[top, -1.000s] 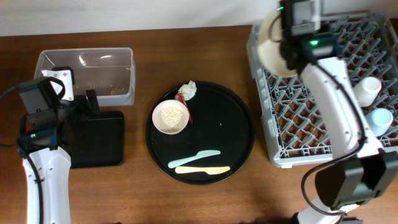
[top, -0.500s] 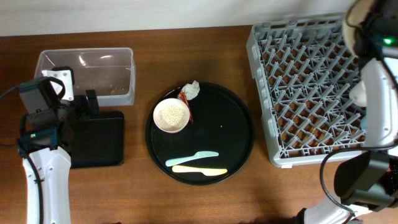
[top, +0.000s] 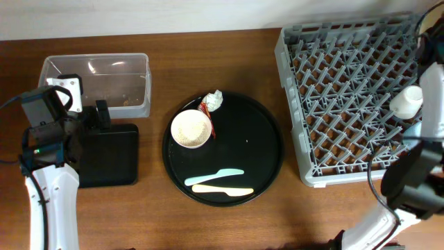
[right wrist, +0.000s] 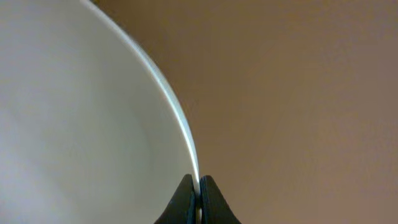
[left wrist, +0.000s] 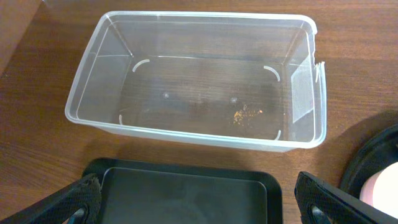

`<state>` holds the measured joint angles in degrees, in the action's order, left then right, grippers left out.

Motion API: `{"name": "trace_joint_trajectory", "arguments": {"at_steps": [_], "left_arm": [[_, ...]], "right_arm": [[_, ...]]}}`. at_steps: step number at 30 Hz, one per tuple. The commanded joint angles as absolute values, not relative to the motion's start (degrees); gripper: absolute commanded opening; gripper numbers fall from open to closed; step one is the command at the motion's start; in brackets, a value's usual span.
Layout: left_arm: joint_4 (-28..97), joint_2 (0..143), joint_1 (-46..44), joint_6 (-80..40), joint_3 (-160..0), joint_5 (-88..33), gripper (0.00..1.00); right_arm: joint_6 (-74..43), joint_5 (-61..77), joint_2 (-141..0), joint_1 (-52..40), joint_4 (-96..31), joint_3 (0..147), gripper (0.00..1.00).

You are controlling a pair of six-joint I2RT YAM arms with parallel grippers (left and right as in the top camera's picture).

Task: Sort waste into correct bins and load items into the dishwasher rack
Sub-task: 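Lift the cream plate and stand it in the rack's back corner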

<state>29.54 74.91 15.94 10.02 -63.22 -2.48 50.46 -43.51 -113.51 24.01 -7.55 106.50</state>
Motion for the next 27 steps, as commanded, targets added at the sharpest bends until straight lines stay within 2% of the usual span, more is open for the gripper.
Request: {"name": "trace_joint_trajectory", "arguments": {"at_steps": [1,15,18,24,25,27], "left_arm": [[29.5,74.9,16.2,9.3,-64.4,-2.1,0.99],[29.5,74.9,16.2,9.3,-64.4,-2.1,1.0],[29.5,74.9,16.2,9.3,-64.4,-2.1,0.99],[29.5,74.9,16.2,9.3,-64.4,-2.1,0.99],[29.5,74.9,16.2,9.3,-64.4,-2.1,0.99],[29.5,74.9,16.2,9.3,-64.4,-2.1,0.99]], "right_arm": [[58.2,-45.9,-116.9,24.0,-0.9,107.7,0.04],[61.3,-45.7,-123.1,23.6,2.8,107.7,0.04],[61.3,-45.7,-123.2,22.8,2.8,107.7,0.08],[61.3,-45.7,-123.2,20.1,2.3,107.7,0.09],[61.3,-45.7,-123.2,19.6,2.3,107.7,0.11],[61.3,-45.7,-123.2,18.3,1.7,107.7,0.22]]}}
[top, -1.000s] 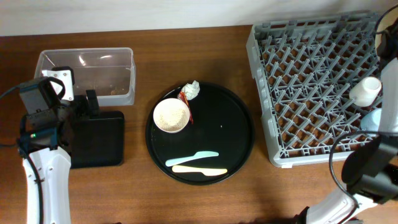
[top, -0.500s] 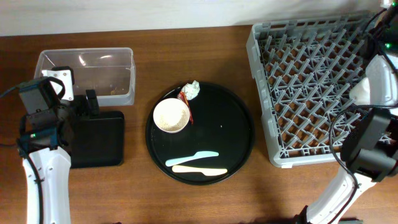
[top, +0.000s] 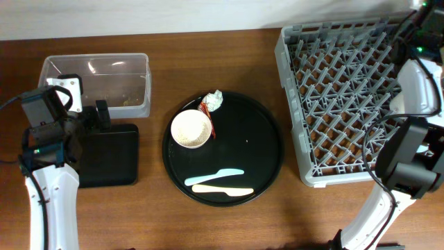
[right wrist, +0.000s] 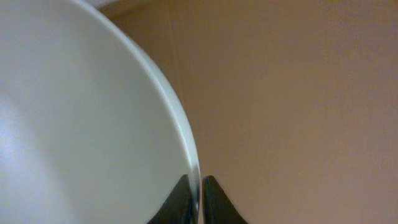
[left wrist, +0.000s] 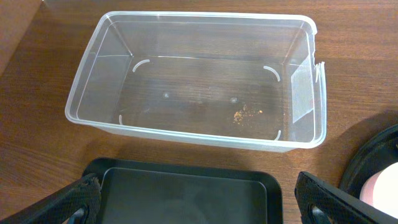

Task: Sort waste into correct bins and load items into the dishwasher rack
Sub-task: 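Lift the cream plate and stand it in the rack's back corner, then withdraw the right gripper and lower it toward the spoon and knife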

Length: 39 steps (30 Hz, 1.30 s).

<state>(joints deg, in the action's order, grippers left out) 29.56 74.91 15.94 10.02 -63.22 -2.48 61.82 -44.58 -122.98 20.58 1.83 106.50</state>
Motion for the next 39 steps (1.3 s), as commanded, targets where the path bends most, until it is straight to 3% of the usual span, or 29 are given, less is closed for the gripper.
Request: {"name": "trace_joint_trajectory", "arguments": {"at_steps": [1,3,7,8,11,14,19,24,31,35,39], "left_arm": [[29.5,74.9,16.2,9.3,-64.4,-2.1,0.99],[29.5,74.9,16.2,9.3,-64.4,-2.1,0.99],[29.5,74.9,16.2,9.3,-64.4,-2.1,0.99],[29.5,74.9,16.2,9.3,-64.4,-2.1,0.99],[29.5,74.9,16.2,9.3,-64.4,-2.1,0.99],[29.5,74.9,16.2,9.3,-64.4,-2.1,0.99],[29.5,74.9,16.2,9.3,-64.4,-2.1,0.99],[29.5,74.9,16.2,9.3,-64.4,-2.1,0.99],[29.5,74.9,16.2,9.3,-64.4,-2.1,0.99],[29.5,74.9,16.2,9.3,-64.4,-2.1,0.99],[29.5,74.9,16.2,9.3,-64.4,-2.1,0.99]], "right_arm": [[61.2,-45.6,-123.2,17.5,0.9,107.7,0.27],[61.0,-45.2,-123.2,15.8,-1.3,107.7,0.33],[59.0,-44.8,-123.2,12.0,-7.6,107.6,0.61],[58.1,-45.0,-123.2,11.1,-8.8,107.6,0.83],[58.0,-45.6,-123.2,7.4,-9.6,107.6,1.0],[57.0,-46.7,-123.2,3.8,-5.3,107.7,0.98],[44.2,-51.2,-122.9,2.2,-3.1,107.7,0.98],[29.5,-51.8,-121.9,1.1,-15.2,107.7,0.98],[3.7,-13.8,-113.6,-2.0,-52.8,116.0,0.98],[2.5,6.5,-109.2,-5.6,-62.0,120.8,0.99],[2.4,14.7,-107.5,-12.3,-67.1,121.0,0.95]]}}
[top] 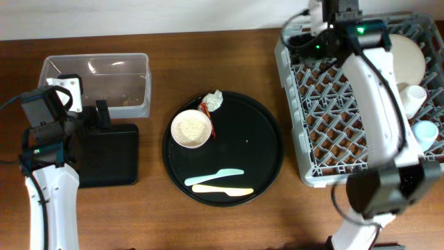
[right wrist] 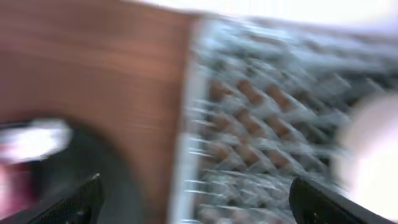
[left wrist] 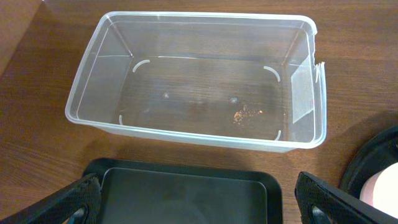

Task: Sort waste into correct bins and load items into the dishwasher rack
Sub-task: 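Withdraw the right gripper and lower it toward the spoon and knife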

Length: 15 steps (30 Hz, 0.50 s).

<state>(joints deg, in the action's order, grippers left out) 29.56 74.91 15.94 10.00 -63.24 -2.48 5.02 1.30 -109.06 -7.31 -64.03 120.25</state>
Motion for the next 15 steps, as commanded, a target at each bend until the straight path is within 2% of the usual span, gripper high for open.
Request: {"name": "trace_joint_trajectory", "arguments": {"at_steps": [1,5,8,15], "left_arm": [[29.5,74.9,16.2,9.3,-64.4,-2.1,0.99],[29.5,74.9,16.2,9.3,-64.4,-2.1,0.99],[29.5,74.9,16.2,9.3,-64.4,-2.1,0.99],[29.5,74.9,16.2,9.3,-64.4,-2.1,1.0]], "right_arm": [[2.0,14.8,-107.9,-14.2,-68.2,120.6,0.9],[0.9,13.2,-110.6,-22.5,-69.8,118.1,0.87],[-1.9,9.8,-112.7,-25.5,-69.8,117.8,0.78],[-4.8,10.1,-115.6,-29.7,-70.4,117.6,0.78]]}}
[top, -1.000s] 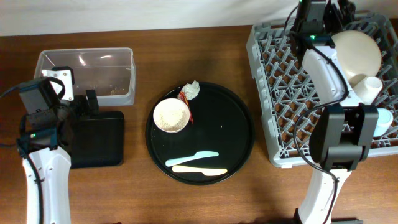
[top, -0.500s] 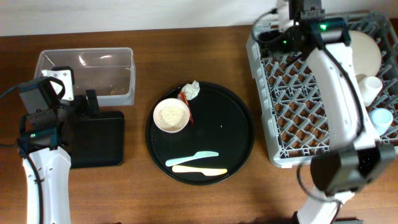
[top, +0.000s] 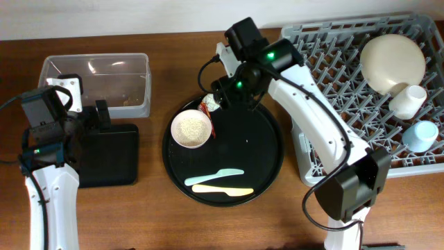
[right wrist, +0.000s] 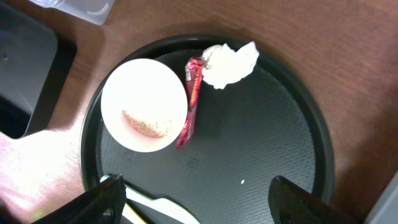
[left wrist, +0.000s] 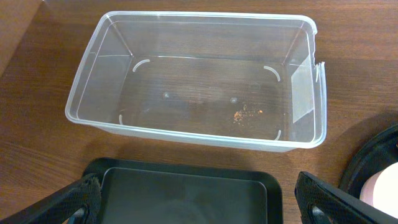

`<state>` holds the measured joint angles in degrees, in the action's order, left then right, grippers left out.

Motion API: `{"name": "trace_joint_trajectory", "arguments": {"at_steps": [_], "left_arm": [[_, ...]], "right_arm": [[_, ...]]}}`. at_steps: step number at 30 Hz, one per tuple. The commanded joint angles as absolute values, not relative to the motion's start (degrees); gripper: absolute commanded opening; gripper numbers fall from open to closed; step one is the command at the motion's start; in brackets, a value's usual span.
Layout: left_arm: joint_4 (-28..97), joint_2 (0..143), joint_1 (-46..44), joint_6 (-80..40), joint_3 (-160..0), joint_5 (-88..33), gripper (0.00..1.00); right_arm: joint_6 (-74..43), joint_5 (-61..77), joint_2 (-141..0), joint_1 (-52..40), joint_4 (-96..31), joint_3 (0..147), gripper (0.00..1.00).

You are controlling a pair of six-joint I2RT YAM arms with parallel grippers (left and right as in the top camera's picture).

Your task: Sort waste into correct bins and load items into the dishwasher rack

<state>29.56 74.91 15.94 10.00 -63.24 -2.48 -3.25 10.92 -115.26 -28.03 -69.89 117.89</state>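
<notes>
On the round black tray [top: 267, 149] stand a white bowl [right wrist: 144, 104] with crumbs, a red wrapper [right wrist: 191, 102], a crumpled tissue [right wrist: 231, 62], and a pale blue knife [top: 214, 176] beside a yellow one [top: 222, 189]. My right gripper [right wrist: 200, 202] hangs open above the tray's middle, nothing between its fingers. The grey dish rack [top: 333, 90] holds a large cream bowl [top: 392, 59], a white cup [top: 408, 101] and a blue cup [top: 421, 134]. My left gripper [left wrist: 199, 208] is open over the black bin [left wrist: 186, 196].
A clear plastic bin [left wrist: 196, 81] with a few crumbs in it stands behind the black bin at the table's left. The rack fills the right side. Bare wood lies between the bins and the tray.
My right arm was over the rack's back left corner; now it is over the back of the black tray, gripper still open. The left arm has not moved.
My right gripper was shut on the cream bowl's rim at the rack's right edge. Then its jaws stood slightly apart at the rim. Later the bowl lay in the rack's back right and the gripper was open further left; now it is over the tray.
</notes>
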Motion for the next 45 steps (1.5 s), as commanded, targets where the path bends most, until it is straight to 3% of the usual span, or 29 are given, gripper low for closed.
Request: {"name": "trace_joint_trajectory", "arguments": {"at_steps": [1,19,26,27,30,35,45], "left_arm": [[29.5,74.9,16.2,9.3,-64.4,-2.1,1.0],[29.5,74.9,16.2,9.3,-64.4,-2.1,0.99],[29.5,74.9,16.2,9.3,-64.4,-2.1,0.99],[29.5,74.9,16.2,9.3,-64.4,-2.1,0.99],[29.5,74.9,16.2,9.3,-64.4,-2.1,0.99],[29.5,74.9,16.2,9.3,-64.4,-2.1,0.99],[29.5,74.9,16.2,9.3,-64.4,-2.1,0.99]], "right_arm": [[-4.8,10.1,-115.6,-30.3,-70.8,117.6,0.78],[-4.7,9.8,-115.7,-31.8,-76.9,117.5,0.78],[11.0,10.1,-115.7,-35.0,-82.4,105.8,0.7],[18.6,10.6,-115.7,-36.7,-82.0,100.6,0.7],[24.8,10.2,-115.7,-39.5,-78.9,94.8,0.71],[28.1,-0.3,-115.7,-45.0,-70.1,90.6,0.71],[32.6,0.9,-115.7,-46.5,-61.0,85.6,0.71]]}}
